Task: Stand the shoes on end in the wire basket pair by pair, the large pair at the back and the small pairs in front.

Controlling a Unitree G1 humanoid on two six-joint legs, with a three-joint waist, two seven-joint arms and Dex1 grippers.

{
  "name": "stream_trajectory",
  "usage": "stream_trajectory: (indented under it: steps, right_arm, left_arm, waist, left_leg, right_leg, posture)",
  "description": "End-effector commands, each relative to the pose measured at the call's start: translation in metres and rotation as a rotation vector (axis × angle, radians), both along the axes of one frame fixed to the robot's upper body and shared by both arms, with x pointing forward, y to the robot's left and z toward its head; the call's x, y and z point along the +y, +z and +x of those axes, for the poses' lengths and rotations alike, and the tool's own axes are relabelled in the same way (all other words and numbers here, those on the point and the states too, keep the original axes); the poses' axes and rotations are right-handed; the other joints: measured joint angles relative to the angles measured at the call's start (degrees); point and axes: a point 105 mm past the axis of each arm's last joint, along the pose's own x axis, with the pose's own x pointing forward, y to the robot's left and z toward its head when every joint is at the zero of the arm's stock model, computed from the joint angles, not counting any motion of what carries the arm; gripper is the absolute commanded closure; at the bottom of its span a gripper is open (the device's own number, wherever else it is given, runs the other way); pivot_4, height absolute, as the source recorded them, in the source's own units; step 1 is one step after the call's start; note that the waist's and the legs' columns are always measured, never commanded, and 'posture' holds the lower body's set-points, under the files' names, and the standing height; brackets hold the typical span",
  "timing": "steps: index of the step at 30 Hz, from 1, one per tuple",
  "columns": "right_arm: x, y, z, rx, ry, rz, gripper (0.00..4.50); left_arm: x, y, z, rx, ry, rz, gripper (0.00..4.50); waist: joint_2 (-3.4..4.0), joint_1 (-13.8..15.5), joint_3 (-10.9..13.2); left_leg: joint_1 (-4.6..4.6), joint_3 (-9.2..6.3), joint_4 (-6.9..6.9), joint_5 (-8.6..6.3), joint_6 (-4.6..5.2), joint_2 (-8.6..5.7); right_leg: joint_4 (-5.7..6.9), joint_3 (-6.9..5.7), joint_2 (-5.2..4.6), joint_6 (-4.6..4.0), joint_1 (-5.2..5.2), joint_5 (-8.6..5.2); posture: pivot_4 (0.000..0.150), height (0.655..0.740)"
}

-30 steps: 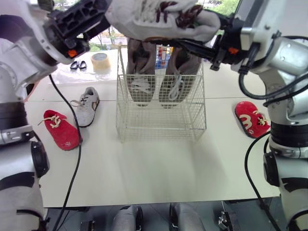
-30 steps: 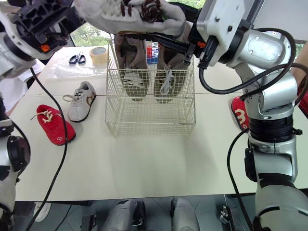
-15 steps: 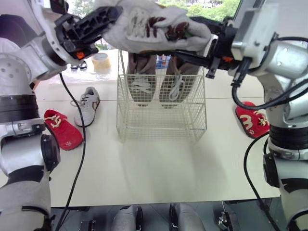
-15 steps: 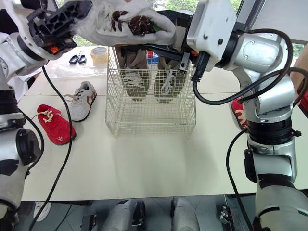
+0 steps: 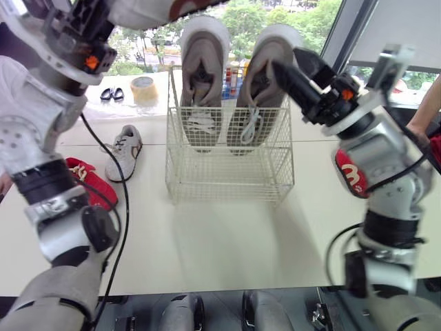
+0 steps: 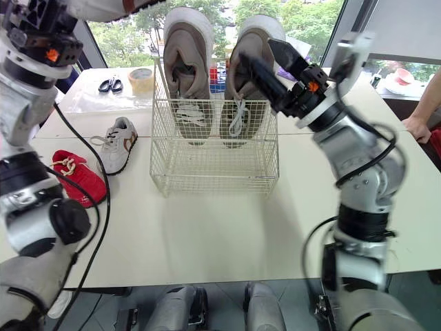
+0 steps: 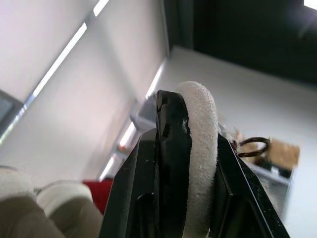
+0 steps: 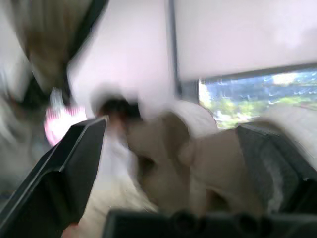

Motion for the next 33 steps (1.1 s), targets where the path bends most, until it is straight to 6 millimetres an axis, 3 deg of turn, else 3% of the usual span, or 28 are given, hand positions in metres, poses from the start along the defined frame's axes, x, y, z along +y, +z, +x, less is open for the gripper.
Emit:
stream_trajectory:
  steps: [1, 5, 14, 19, 25, 28, 31, 33]
  right_arm:
    - [0.023, 0.022, -0.020, 0.074, 0.219, 0.277, 0.05]
    - [0.040, 0.029, -0.018, 0.094, 0.232, 0.312, 0.05]
    - [0.033, 0.044, -0.016, 0.038, 0.196, 0.318, 0.05]
    - [0.034, 0.055, -0.021, -0.005, 0.207, 0.309, 0.05]
    - [0.037, 0.059, -0.024, -0.024, 0.222, 0.298, 0.05]
    - [0.038, 0.059, -0.024, -0.021, 0.221, 0.297, 0.82]
    - [0.038, 0.059, -0.024, -0.018, 0.219, 0.296, 2.10]
    - [0.039, 0.059, -0.025, -0.019, 0.223, 0.292, 2.73]
  left_arm:
    - [-0.007, 0.012, -0.006, -0.061, 0.086, -0.027, 3.44]
    - [-0.019, 0.010, -0.005, -0.064, 0.069, -0.027, 3.44]
    - [-0.026, -0.005, -0.005, -0.035, 0.040, -0.010, 3.44]
    - [-0.039, -0.027, 0.008, 0.010, 0.092, 0.091, 3.44]
    - [-0.038, -0.031, 0.014, 0.019, 0.112, 0.097, 3.44]
    - [-0.038, -0.032, 0.014, 0.015, 0.115, 0.102, 3.44]
    - [-0.037, -0.032, 0.014, 0.015, 0.120, 0.106, 3.44]
    - [-0.037, -0.033, 0.014, 0.013, 0.119, 0.111, 3.44]
  waist:
    - [0.00, -0.03, 0.00]
    - [0.02, 0.08, -0.01]
    - [0.01, -0.09, -0.02]
    - [0.01, -0.12, -0.02]
    - [0.01, -0.08, -0.02]
    - [0.01, -0.10, -0.02]
    - [0.01, -0.08, -0.02]
    - [0.01, -0.07, -0.02]
  left_leg:
    - [0.00, 0.00, 0.00, 0.01, -0.01, 0.01]
    - [-0.01, 0.05, 0.00, 0.00, 0.01, 0.00]
    - [-0.04, 0.05, 0.00, -0.04, 0.11, -0.02]
    - [-0.04, 0.05, 0.00, -0.04, 0.11, 0.01]
    - [-0.05, 0.04, 0.00, -0.05, 0.11, 0.01]
    - [-0.06, 0.04, 0.00, -0.05, 0.11, 0.02]
    - [-0.05, 0.04, -0.01, -0.05, 0.12, 0.02]
    - [-0.06, 0.04, -0.01, -0.05, 0.12, 0.02]
  right_leg:
    - [0.00, 0.00, 0.04, -0.03, -0.02, 0.02]
    - [-0.01, 0.03, 0.12, -0.08, -0.02, 0.05]
    - [0.00, 0.04, 0.12, -0.08, 0.02, 0.05]
    - [0.00, 0.04, 0.17, -0.07, 0.00, 0.05]
    - [-0.02, 0.04, 0.17, -0.07, 0.00, 0.05]
    - [-0.02, 0.04, 0.17, -0.07, 0.00, 0.05]
    - [-0.02, 0.04, 0.17, -0.07, 0.00, 0.05]
    - [-0.02, 0.04, 0.17, -0.07, 0.00, 0.05]
  posture:
    - [0.150, 0.7400]
    - [0.150, 0.7400]
    - [0.150, 0.7400]
    - [0.150, 0.7400]
    - [0.150, 0.7400]
    - [0.150, 0.7400]
    - [0.150, 0.7400]
    - [0.150, 0.7400]
